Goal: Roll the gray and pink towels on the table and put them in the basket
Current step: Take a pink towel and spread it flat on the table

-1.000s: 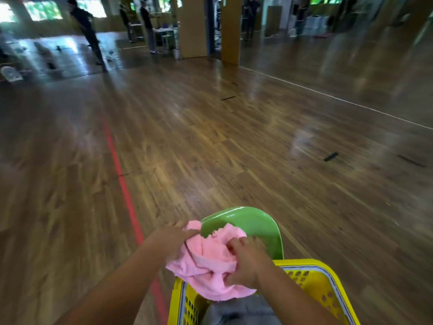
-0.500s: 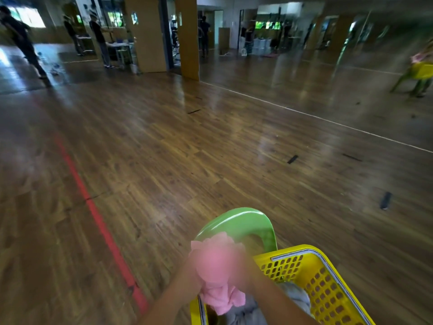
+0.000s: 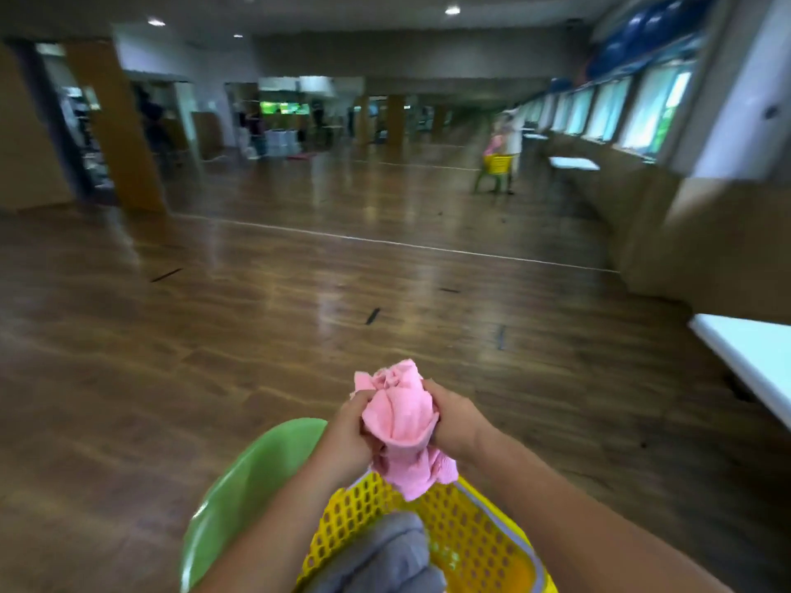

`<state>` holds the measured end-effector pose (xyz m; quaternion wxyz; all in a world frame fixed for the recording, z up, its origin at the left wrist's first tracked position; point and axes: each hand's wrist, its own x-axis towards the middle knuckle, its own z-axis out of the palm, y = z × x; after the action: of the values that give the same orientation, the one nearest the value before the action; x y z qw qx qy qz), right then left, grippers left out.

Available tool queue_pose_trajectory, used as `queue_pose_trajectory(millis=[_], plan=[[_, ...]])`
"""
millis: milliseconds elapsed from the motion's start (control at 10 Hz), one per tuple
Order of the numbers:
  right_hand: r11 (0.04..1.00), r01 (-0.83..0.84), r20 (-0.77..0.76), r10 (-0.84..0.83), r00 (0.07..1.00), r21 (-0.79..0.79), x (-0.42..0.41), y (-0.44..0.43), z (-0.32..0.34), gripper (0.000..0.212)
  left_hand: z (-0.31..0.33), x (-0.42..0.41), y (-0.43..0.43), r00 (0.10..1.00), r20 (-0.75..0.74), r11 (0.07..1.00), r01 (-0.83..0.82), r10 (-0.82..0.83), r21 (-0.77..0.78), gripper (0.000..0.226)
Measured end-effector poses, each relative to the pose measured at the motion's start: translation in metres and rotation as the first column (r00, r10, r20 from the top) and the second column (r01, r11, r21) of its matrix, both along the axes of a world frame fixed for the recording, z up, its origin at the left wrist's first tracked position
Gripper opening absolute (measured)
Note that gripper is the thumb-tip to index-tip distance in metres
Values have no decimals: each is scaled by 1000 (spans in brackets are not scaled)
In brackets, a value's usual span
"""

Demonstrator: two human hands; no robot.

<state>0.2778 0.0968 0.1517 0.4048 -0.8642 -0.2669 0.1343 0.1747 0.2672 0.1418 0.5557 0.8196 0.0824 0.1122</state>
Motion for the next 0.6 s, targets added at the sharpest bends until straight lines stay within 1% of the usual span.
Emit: queue_pose_trajectory(millis=[100,200,300,400,500,600], plan=[[985,157,-11,-157,988,72,19,-95,27,24,15,59,-77,987,65,989,144,-146,30,42],[945,299,-48,-296,954,131,28,-183,46,20,26,100,-159,960,99,965,259,-261,26,42],[881,417,-83,-409,909,222,35,-289,61,15,37,138,-261,913,104,919,388,-394,67,44],[825,493,-70,-494,866,277,36,-404,71,14,62,153,-374,879,141,889,455,-456,39,41],[886,353,202,-420,885,300,35,-494,82,18,77,168,-474,818,189,839,534,-544,102,47],[387,695,198,-773,603,-605,39,-603,79,15,83,187,-571,730,210,760,634,-650,147,56]])
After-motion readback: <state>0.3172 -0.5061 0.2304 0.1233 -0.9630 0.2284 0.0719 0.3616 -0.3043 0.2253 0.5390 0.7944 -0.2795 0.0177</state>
